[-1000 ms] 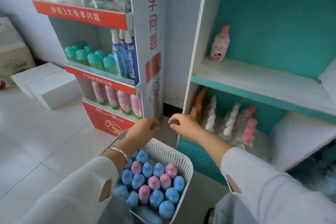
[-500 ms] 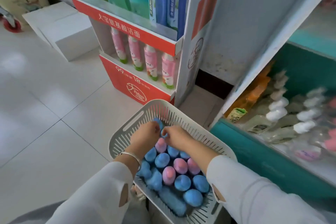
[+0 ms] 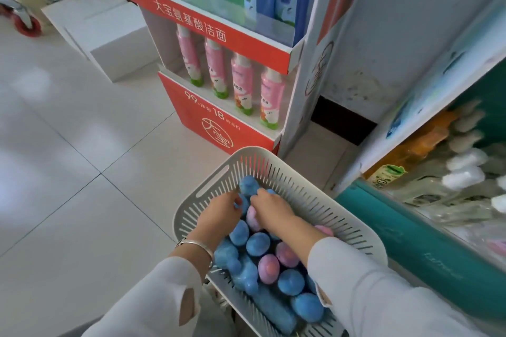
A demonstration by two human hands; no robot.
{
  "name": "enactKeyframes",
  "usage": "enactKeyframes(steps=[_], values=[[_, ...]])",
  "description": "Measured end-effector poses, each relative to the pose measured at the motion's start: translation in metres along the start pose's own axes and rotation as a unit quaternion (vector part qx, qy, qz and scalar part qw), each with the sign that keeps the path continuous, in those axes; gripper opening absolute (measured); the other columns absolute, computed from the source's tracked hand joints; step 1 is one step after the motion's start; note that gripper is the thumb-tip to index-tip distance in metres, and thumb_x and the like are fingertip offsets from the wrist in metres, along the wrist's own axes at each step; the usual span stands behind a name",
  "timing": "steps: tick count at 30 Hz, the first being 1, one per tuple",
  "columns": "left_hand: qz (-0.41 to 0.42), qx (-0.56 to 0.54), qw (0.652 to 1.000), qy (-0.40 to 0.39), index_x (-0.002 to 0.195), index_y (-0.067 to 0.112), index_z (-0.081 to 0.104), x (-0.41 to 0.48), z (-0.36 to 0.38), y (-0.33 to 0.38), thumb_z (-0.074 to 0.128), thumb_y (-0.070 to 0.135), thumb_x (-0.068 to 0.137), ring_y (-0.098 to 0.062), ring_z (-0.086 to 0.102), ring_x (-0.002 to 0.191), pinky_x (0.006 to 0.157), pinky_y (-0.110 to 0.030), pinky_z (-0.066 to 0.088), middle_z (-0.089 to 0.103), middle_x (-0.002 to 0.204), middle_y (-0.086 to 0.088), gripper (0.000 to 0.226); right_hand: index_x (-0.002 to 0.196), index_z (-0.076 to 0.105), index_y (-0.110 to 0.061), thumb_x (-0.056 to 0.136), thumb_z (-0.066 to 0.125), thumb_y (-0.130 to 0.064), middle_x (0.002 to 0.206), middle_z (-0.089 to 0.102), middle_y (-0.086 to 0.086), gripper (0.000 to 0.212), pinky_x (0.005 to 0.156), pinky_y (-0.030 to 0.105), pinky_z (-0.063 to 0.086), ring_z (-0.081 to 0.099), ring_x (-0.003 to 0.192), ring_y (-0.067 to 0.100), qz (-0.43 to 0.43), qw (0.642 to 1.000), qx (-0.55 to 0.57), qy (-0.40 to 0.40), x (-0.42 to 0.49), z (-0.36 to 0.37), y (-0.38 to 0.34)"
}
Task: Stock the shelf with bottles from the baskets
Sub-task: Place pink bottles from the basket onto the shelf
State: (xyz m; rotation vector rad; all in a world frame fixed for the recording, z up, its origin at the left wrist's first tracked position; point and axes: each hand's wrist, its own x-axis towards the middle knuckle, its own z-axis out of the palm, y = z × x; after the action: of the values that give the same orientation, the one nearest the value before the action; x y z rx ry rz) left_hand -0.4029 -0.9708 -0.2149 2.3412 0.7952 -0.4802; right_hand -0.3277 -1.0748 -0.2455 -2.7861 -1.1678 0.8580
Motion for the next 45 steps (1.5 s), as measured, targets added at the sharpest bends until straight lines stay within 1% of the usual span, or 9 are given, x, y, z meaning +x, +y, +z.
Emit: enactKeyframes(steps=[6, 12, 15, 20, 23, 26, 30, 36, 45], values=[[0.099, 0.046, 0.992, -0.061, 0.136, 0.016, 0.042, -0.033, -0.015, 0.027, 0.052, 0.011, 0.088, -0.024, 0.051, 0.119, 0.097, -0.028, 0.038, 0.053, 0.131, -0.009, 0.050, 0.115, 0.063, -0.019, 0.090, 0.050, -0.025, 0.120, 0.055, 0.007, 0.028, 0.091, 0.033, 0.043, 0.055, 0.111, 0.028, -0.021, 0.995, 0.091, 0.030, -0.040, -0.064, 0.020], [0.180, 0.002, 0.983, -0.049, 0.140, 0.009, 0.031, -0.073, -0.045, 0.070, 0.063, 0.016, 0.084, -0.023, 0.047, 0.124, 0.105, -0.031, 0.035, 0.047, 0.136, -0.009, 0.065, 0.111, 0.067, -0.010, 0.084, 0.063, -0.009, 0.099, 0.062, -0.001, 0.028, 0.069, 0.005, 0.038, 0.052, 0.093, 0.009, -0.090, 0.965, 0.241, 0.045, -0.113, -0.143, 0.029], [0.185, -0.068, 0.980, -0.034, 0.132, 0.009, 0.039, -0.102, -0.063, 0.093, 0.072, 0.017, 0.077, -0.019, 0.052, 0.110, 0.090, -0.027, 0.043, 0.053, 0.122, -0.005, 0.064, 0.110, 0.064, -0.008, 0.084, 0.065, -0.006, 0.108, 0.063, 0.008, 0.026, 0.081, 0.018, 0.048, 0.056, 0.096, 0.012, -0.100, 0.928, 0.353, 0.066, -0.151, -0.173, 0.033], [0.199, -0.204, 0.958, -0.041, 0.118, 0.013, 0.045, -0.151, -0.084, 0.132, 0.072, 0.012, 0.078, -0.007, 0.056, 0.081, 0.059, -0.015, 0.047, 0.057, 0.092, 0.005, 0.048, 0.109, 0.059, -0.014, 0.086, 0.061, -0.002, 0.106, 0.058, 0.002, 0.026, 0.088, 0.029, 0.052, 0.054, 0.106, 0.018, -0.097, 0.845, 0.498, 0.167, -0.207, -0.200, 0.041], [0.203, -0.230, 0.951, -0.048, 0.112, 0.018, 0.044, -0.181, -0.090, 0.156, 0.070, 0.015, 0.081, -0.013, 0.059, 0.084, 0.059, -0.024, 0.054, 0.057, 0.092, 0.002, 0.041, 0.106, 0.059, -0.018, 0.088, 0.059, -0.001, 0.109, 0.060, 0.007, 0.025, 0.087, 0.035, 0.054, 0.057, 0.108, 0.023, -0.094, 0.788, 0.574, 0.202, -0.239, -0.208, 0.047], [0.228, -0.252, 0.940, -0.030, 0.111, 0.019, 0.046, -0.205, -0.093, 0.179, 0.071, 0.019, 0.080, -0.021, 0.063, 0.089, 0.066, -0.035, 0.059, 0.060, 0.098, -0.003, 0.040, 0.114, 0.057, -0.015, 0.090, 0.058, -0.004, 0.113, 0.061, 0.007, 0.027, 0.080, 0.029, 0.056, 0.059, 0.101, 0.017, -0.083, 0.749, 0.596, 0.277, -0.270, -0.219, 0.052], [0.248, -0.316, 0.916, 0.000, 0.109, 0.020, 0.046, -0.230, -0.092, 0.214, 0.072, 0.020, 0.078, -0.023, 0.064, 0.095, 0.081, -0.042, 0.057, 0.062, 0.101, -0.003, 0.041, 0.124, 0.052, -0.021, 0.092, 0.058, -0.027, 0.117, 0.056, -0.001, 0.032, 0.080, 0.026, 0.055, 0.057, 0.108, 0.017, -0.045, 0.767, 0.548, 0.332, -0.308, -0.233, 0.060], [0.302, -0.324, 0.894, 0.066, 0.112, 0.020, 0.046, -0.250, -0.092, 0.270, 0.073, 0.022, 0.077, -0.009, 0.060, 0.084, 0.060, -0.020, 0.052, 0.060, 0.104, -0.002, 0.044, 0.128, 0.050, -0.023, 0.085, 0.067, -0.029, 0.121, 0.061, 0.002, 0.047, 0.093, 0.042, 0.053, 0.061, 0.108, 0.020, -0.021, 0.806, 0.519, 0.284, -0.344, -0.240, 0.094], [0.389, -0.248, 0.887, 0.031, 0.137, 0.018, 0.035, -0.255, -0.107, 0.361, 0.067, 0.009, 0.083, -0.015, 0.052, 0.106, 0.087, -0.029, 0.049, 0.052, 0.121, -0.003, 0.063, 0.120, 0.055, -0.013, 0.080, 0.074, -0.017, 0.116, 0.064, 0.007, 0.045, 0.088, 0.043, 0.055, 0.062, 0.107, 0.025, -0.010, 0.737, 0.546, 0.397, -0.369, -0.285, 0.158]])
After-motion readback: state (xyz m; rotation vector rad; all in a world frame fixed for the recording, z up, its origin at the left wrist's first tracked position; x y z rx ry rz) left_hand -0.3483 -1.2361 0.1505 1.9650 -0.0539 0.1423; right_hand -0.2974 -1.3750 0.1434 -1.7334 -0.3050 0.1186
